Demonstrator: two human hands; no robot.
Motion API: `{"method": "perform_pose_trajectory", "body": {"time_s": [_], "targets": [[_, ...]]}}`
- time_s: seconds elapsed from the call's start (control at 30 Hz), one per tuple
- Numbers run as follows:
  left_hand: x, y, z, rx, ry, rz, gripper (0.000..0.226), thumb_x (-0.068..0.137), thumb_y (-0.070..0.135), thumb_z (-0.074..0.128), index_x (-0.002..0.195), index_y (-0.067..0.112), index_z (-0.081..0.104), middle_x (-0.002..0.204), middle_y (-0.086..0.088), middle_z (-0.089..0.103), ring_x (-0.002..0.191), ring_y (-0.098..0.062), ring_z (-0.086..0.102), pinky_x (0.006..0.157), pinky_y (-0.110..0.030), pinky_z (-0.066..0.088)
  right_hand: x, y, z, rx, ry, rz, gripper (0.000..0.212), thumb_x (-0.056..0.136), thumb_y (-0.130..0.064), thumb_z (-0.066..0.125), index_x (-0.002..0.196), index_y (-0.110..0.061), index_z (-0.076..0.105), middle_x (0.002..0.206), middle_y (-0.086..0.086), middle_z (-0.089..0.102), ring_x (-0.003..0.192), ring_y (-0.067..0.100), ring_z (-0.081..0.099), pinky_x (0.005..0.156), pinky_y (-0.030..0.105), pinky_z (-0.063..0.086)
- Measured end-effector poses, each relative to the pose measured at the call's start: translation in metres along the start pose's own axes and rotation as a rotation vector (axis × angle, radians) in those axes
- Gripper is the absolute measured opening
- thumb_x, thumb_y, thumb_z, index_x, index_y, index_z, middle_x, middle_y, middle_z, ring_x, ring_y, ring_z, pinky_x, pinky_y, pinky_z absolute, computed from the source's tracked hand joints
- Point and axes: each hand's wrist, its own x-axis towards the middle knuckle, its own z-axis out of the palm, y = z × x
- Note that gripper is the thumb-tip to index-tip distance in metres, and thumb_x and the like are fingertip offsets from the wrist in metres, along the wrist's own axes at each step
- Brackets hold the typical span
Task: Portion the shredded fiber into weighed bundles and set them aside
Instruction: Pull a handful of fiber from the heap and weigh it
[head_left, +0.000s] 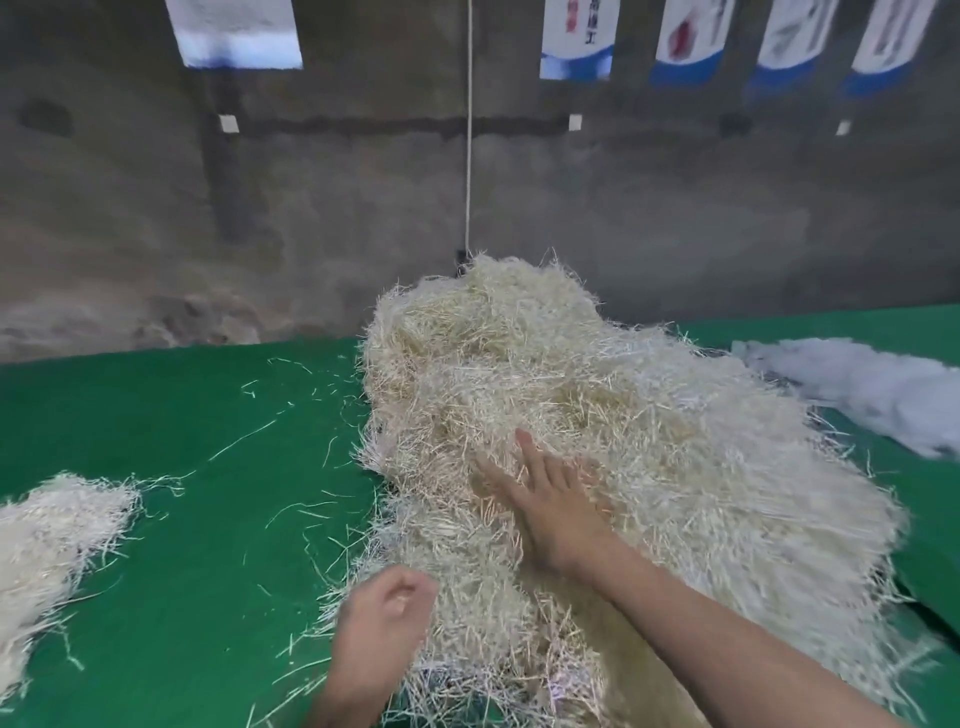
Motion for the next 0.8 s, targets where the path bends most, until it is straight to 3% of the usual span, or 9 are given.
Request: {"method": "perform_pose_trajectory", "body": {"time_s": [0.07,0.17,0.3,0.4,0.5,0.57,0.63,0.7,0.8], "targets": [[0.003,0.014,0.006,-0.007,0.041,0.004,0.007,0.088,0.018,0.059,0.091,0.020,0.065,0.091,0.000,0.068,0.071,-0.016,0.064,0.071,-0.034,0.057,0.021,-0.001,-0.004,0.183,0.010,0.074,0.142,0.060,0.013,0.067,0.122,-0.065,-0.034,0.147,-0.001,-0.041,0.124,0.032,0.044,0.080,0.041,0.056],[0.013,0.033,0.010,0.030,0.146,0.076,0.006,0.089,0.019,0.059,0.092,0.023,0.063,0.091,0.008,0.065,0.055,0.003,0.059,0.045,-0.007,0.042,0.058,-0.001,-0.020,0.456,-0.026,0.161,0.132,0.066,0.019,0.059,0.134,-0.061,-0.022,0.157,0.007,-0.010,0.119,0.034,0.050,0.075,0.036,0.057],[0.032,0.057,0.011,-0.046,0.248,0.142,0.024,0.084,0.018,0.067,0.100,0.031,0.055,0.106,0.012,0.061,0.069,0.001,0.060,0.057,-0.009,0.049,0.089,0.004,-0.066,0.417,0.022,0.075,0.052,0.083,0.001,0.059,0.132,-0.013,0.048,0.128,0.009,0.056,0.097,0.018,0.059,0.084,0.026,0.053],[0.053,0.081,0.007,-0.055,0.205,0.190,0.087,0.066,0.036,0.078,0.140,0.032,0.031,0.136,0.020,0.031,0.120,-0.004,0.044,0.098,-0.027,0.039,0.089,-0.002,-0.117,0.492,0.178,-0.095,0.057,0.080,0.005,0.054,0.134,-0.013,0.050,0.139,0.005,0.049,0.122,0.019,0.049,0.101,0.022,0.036],[0.075,0.117,0.006,-0.077,0.080,0.321,0.137,0.041,0.057,0.078,0.147,0.042,-0.008,0.146,0.025,-0.004,0.125,0.022,0.015,0.109,-0.027,0.015,0.076,-0.007,-0.153,0.622,0.162,-0.259,0.053,0.077,0.010,0.053,0.125,-0.013,0.058,0.136,0.002,0.051,0.122,0.017,0.050,0.097,0.022,0.044],[0.087,0.136,0.007,-0.078,-0.074,0.352,0.121,0.040,0.063,0.080,0.142,0.047,0.016,0.153,0.011,0.001,0.127,0.021,0.024,0.111,-0.023,0.014,0.064,-0.011,-0.163,0.710,0.092,-0.384,0.046,0.079,0.010,0.058,0.112,-0.022,0.065,0.114,-0.013,0.058,0.097,-0.004,0.058,0.076,0.012,0.048],[0.093,0.146,0.017,0.032,-0.217,0.245,0.075,0.044,0.070,0.076,0.113,0.050,0.056,0.148,-0.006,0.035,0.134,-0.014,0.037,0.115,-0.031,0.023,0.058,-0.013,-0.164,0.805,0.022,-0.464,0.043,0.079,0.007,0.064,0.107,-0.025,0.066,0.097,-0.020,0.059,0.078,-0.009,0.060,0.067,0.013,0.050],[0.101,0.144,0.036,-0.038,-0.146,0.195,0.064,0.061,0.045,0.081,0.119,0.027,0.059,0.131,-0.005,0.056,0.119,-0.017,0.053,0.097,-0.012,0.040,0.054,-0.006,-0.165,0.923,-0.067,-0.393,0.050,0.079,0.006,0.066,0.119,-0.023,0.058,0.100,-0.016,0.058,0.079,-0.002,0.062,0.071,0.023,0.054],[0.110,0.132,0.057,-0.426,0.117,0.059,0.077,0.060,0.017,0.080,0.130,0.010,0.050,0.115,-0.003,0.067,0.101,-0.011,0.061,0.093,-0.027,0.047,0.049,0.022,-0.165,0.820,-0.053,-0.339,0.061,0.076,-0.005,0.072,0.126,-0.027,0.045,0.114,-0.016,0.050,0.103,0.009,0.056,0.085,0.029,0.051]]}}
